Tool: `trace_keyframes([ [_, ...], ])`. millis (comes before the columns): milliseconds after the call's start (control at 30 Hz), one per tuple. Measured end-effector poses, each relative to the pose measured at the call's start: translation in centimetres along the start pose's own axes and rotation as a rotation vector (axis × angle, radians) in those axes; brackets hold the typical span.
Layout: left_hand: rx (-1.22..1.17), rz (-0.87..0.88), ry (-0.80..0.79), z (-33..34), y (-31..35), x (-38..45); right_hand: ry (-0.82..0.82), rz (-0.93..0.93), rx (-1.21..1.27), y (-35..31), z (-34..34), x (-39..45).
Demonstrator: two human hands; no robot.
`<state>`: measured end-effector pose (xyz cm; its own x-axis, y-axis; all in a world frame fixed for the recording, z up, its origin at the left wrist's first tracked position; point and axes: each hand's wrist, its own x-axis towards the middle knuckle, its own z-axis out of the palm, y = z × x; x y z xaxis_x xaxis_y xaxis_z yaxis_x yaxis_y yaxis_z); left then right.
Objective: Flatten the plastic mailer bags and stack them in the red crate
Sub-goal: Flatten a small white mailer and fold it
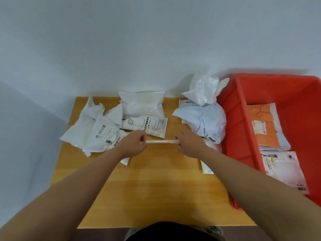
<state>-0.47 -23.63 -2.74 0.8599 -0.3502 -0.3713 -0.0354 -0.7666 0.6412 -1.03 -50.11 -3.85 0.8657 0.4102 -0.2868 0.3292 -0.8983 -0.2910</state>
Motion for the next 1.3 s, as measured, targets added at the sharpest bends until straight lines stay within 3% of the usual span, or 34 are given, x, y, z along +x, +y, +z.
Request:
trace_keyframes([
  [200,0.392,0.067,-0.341,5.4,-2.3,-2.6,-0.243,-0.111,-0.129,-1.4,4.3,-4.0],
  [400,0.387,-0.014,-0.431,9.1,-3.3,-3.6,-0.367,-0.135,-0.167,-1.4,8.6,-6.3],
  [533,0.409,-0.044,-0.350,10.8,-4.0,-3.9,-0.426,-0.082,-0.082,-0.7,10.2,-6.9],
  [700,0.345,-0.042,-0.061,13.1,-3.8,-3.4,-0.237,-0.032,-0.016,-0.1,11.4,-6.4],
  [867,0.391,0.069,0.069,15.1,-3.9,-1.9,-0.213,-0.058,-0.038,0.5,12.0,-3.6],
  [1100,0.415,0.134,0.074,16.5,-5.5,1.1,-0.180,-0.245,-0.106,1.4,14.0,0.2],
  [1300,0.434,0.161,0.068,17.5,-7.3,2.3,-0.147,-0.256,-0.096,2.2,15.7,2.0],
])
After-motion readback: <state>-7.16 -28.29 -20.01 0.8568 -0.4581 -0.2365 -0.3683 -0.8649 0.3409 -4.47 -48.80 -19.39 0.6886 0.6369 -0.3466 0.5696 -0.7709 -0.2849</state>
